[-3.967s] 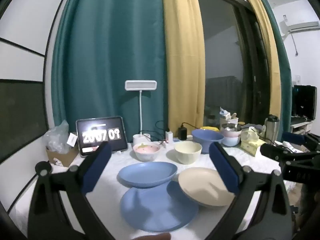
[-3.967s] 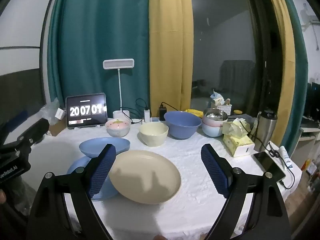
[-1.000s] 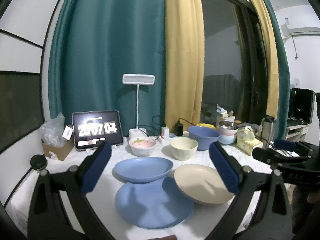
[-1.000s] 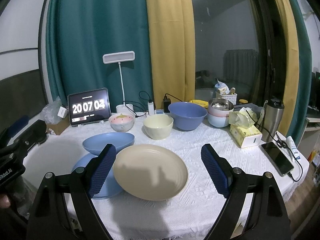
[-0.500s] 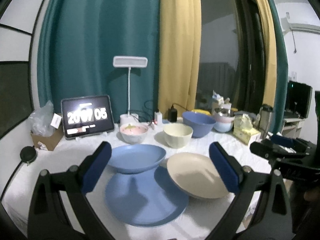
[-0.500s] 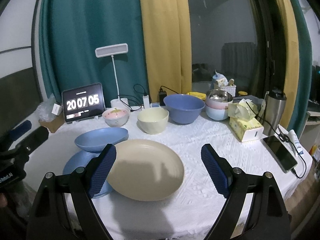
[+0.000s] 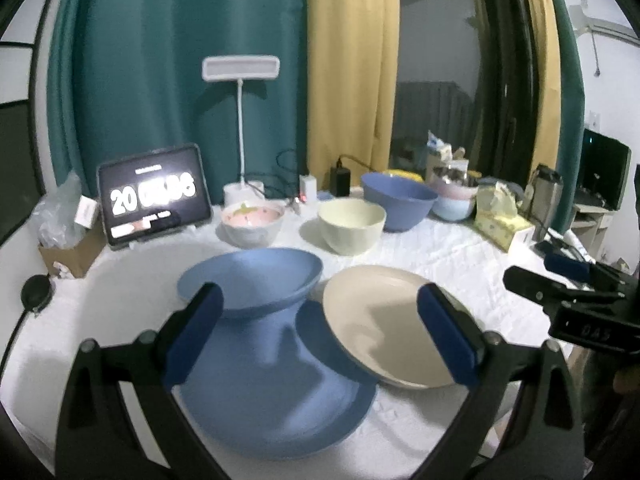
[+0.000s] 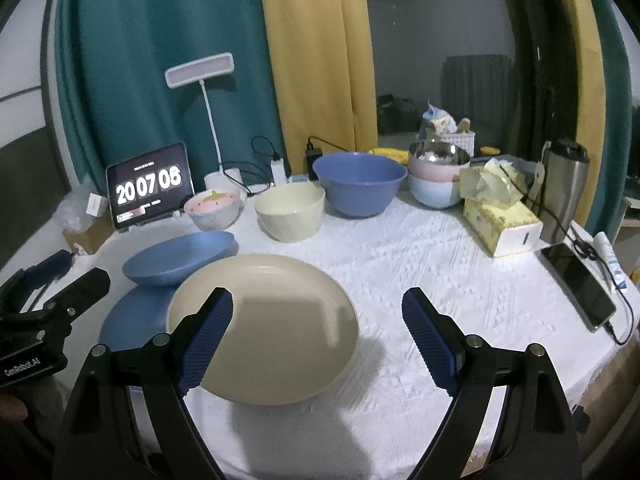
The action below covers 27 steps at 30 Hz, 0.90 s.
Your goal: Organize plates and bowls
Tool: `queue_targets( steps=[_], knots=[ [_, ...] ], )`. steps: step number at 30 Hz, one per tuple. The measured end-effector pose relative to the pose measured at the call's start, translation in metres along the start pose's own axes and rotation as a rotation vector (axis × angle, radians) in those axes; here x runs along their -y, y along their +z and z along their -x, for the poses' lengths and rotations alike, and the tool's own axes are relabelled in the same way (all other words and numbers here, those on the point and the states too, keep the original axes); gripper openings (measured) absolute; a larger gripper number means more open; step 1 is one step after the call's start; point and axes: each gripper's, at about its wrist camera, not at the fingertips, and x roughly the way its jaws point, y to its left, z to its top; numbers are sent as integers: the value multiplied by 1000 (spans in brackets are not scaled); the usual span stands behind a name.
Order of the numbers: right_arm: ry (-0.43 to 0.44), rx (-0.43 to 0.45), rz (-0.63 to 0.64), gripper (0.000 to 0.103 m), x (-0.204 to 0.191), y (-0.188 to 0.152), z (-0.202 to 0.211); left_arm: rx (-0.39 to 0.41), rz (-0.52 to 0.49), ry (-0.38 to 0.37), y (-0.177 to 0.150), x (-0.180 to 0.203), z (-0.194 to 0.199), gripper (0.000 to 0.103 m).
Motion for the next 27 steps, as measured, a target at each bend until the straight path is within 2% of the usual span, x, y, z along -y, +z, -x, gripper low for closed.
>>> queue_targets(
  steps=[13, 17, 20, 23, 27],
  knots=[
    [9, -105, -17, 89, 30, -6, -58, -163, -48, 8, -13, 20, -64, 98],
    [14, -142, -25, 89, 37, -8, -76, -202, -66, 12, -17, 25, -80, 88],
    [17, -167, -29, 88, 42, -12, -89, -226, -70, 21, -20, 27, -90, 85],
    [19, -195, -35, 82, 45, -16, -101, -254, -75, 31, -23, 29, -100, 74],
    [47, -237, -63, 77, 50, -22, -116, -287, -85, 47, -28, 29, -111, 67]
  ],
)
